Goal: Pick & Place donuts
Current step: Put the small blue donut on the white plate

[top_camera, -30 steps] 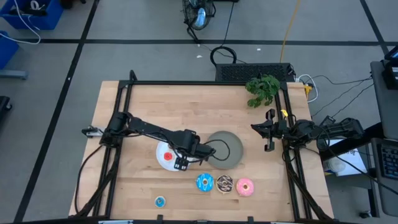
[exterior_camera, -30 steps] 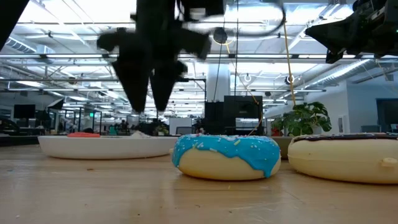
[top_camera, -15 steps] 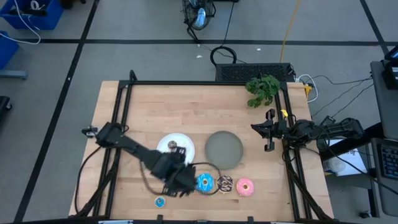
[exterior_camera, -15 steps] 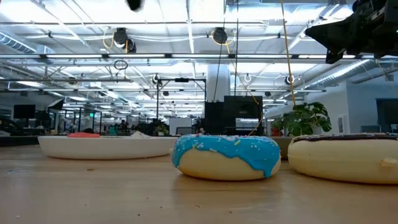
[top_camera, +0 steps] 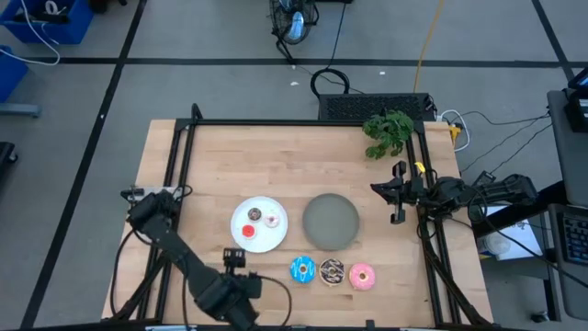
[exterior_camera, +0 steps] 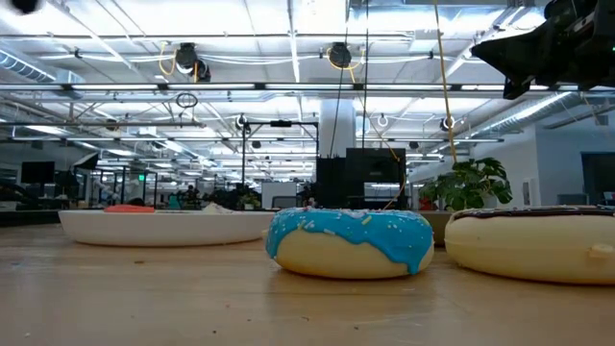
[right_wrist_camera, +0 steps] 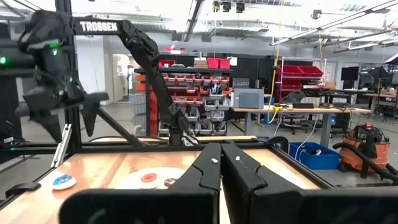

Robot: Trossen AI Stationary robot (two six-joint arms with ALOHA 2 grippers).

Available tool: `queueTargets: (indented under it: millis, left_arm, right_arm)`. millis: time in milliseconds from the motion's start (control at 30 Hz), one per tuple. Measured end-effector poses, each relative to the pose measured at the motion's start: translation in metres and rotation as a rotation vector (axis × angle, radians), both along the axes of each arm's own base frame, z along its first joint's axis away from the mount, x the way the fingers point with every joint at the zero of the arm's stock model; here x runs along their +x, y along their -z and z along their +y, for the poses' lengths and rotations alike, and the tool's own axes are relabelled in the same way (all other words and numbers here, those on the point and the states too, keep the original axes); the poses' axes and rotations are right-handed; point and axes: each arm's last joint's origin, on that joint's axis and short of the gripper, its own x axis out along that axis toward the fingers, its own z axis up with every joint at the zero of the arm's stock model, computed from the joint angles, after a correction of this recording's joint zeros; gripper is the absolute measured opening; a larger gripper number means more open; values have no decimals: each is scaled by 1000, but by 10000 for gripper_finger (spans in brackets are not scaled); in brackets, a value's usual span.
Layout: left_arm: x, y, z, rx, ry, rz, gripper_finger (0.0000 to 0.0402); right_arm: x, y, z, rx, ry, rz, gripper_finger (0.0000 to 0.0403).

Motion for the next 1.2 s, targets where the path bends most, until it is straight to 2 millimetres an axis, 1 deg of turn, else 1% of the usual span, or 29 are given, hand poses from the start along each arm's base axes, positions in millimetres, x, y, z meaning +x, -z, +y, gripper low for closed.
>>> queueTargets:
  millis: [167,267,400,533,733,900,1000,1200]
  left_arm:
    - [-6,22,-10,-33,13,0,347]
    - [-4,38,-13,-68,12,-24,347]
    - [-6,53,-16,-92,32,-23,347]
    - [-8,59,-19,-158,12,25,347]
    - [-9,68,-24,-175,15,-23,347]
    - [-11,80,-26,-230,-6,-11,347]
    - [-12,91,-25,-237,12,-12,347]
    - [-16,103,-17,-195,43,21,347]
  right_arm:
    - [0,-2,0,3,0,-17,0]
    - [0,-2,0,2,1,-18,0]
    - [0,-2,0,2,1,-22,0]
    - [-1,-3,0,2,2,-30,0]
    - [-1,-3,0,4,2,-29,0]
    - [-1,-3,0,4,2,-28,0]
    - [-1,-3,0,4,2,-28,0]
    - [-1,-3,0,4,2,-29,0]
